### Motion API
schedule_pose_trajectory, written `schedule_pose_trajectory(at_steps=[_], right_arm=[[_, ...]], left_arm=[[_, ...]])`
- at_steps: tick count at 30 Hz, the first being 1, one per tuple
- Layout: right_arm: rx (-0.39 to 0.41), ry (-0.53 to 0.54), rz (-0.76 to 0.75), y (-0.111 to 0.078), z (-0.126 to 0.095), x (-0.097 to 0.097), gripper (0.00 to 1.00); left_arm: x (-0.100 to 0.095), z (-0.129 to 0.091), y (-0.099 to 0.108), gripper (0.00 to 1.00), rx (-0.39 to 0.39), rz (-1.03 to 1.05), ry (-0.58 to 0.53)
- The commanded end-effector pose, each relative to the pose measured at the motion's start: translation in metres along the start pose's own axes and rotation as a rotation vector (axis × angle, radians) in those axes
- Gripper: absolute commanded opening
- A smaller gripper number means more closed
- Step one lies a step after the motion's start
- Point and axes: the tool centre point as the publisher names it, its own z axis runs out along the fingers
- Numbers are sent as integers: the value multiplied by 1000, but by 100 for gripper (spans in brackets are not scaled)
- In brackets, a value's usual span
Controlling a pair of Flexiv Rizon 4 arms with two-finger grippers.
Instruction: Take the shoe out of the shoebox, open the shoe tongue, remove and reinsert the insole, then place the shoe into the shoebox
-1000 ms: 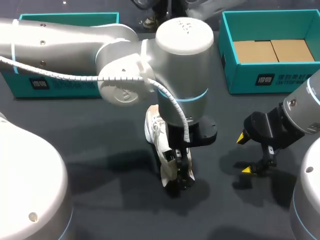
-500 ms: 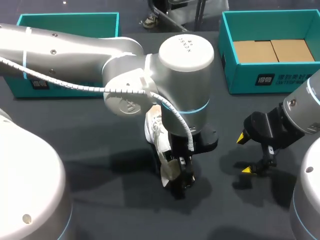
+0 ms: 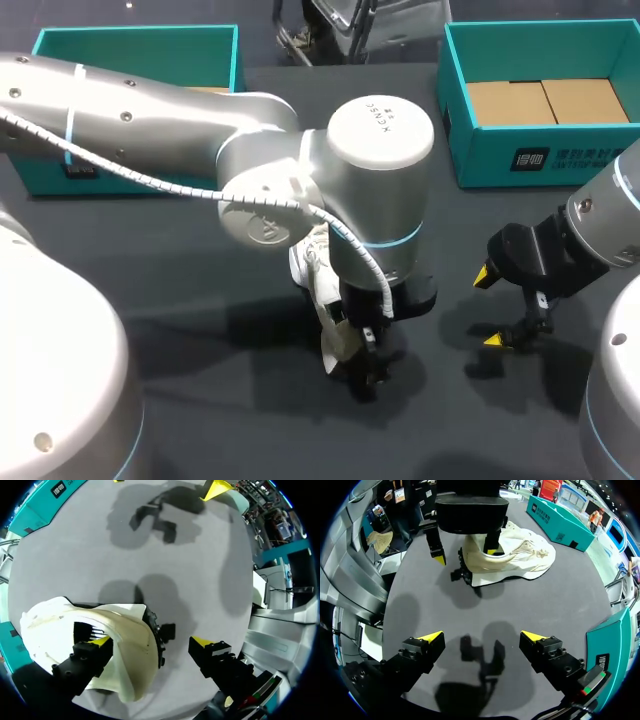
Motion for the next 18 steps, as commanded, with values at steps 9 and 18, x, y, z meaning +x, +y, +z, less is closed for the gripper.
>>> schedule_pose_trajectory(at_steps=[9, 18], right_arm=[[1, -3, 0, -1, -1, 2, 100], [1, -3, 0, -1, -1, 2, 100]], left_arm=[[4, 13, -1, 77, -7, -14, -3], [3, 13, 5, 48, -3, -43, -21]])
